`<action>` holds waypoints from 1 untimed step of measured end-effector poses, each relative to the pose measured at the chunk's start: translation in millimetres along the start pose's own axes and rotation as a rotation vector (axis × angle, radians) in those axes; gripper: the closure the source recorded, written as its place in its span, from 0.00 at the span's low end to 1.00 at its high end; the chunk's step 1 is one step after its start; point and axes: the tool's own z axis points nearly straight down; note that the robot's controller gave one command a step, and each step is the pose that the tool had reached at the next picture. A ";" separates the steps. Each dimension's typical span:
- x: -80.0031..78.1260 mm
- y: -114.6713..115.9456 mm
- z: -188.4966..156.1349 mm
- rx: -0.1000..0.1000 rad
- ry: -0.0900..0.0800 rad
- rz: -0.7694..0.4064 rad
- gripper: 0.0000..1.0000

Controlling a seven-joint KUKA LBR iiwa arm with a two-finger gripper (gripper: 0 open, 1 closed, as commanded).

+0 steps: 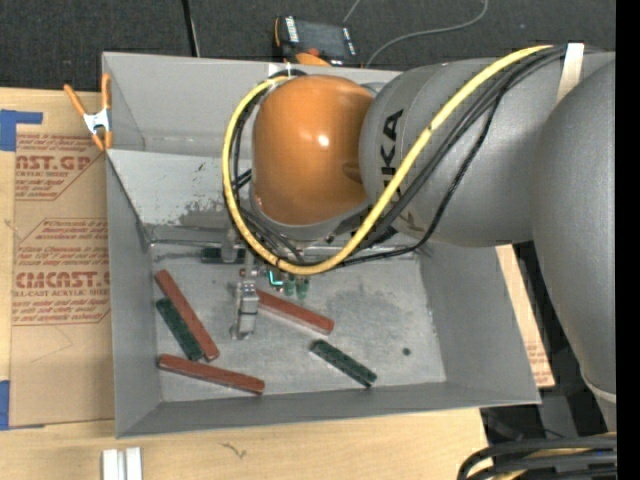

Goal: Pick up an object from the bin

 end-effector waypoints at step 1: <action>31.8 -21.3 136.3 0.001 0.002 -0.047 0.00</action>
Offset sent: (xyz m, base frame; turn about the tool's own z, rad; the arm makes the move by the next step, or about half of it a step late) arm -0.0295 -0.0217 -0.1314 -0.0453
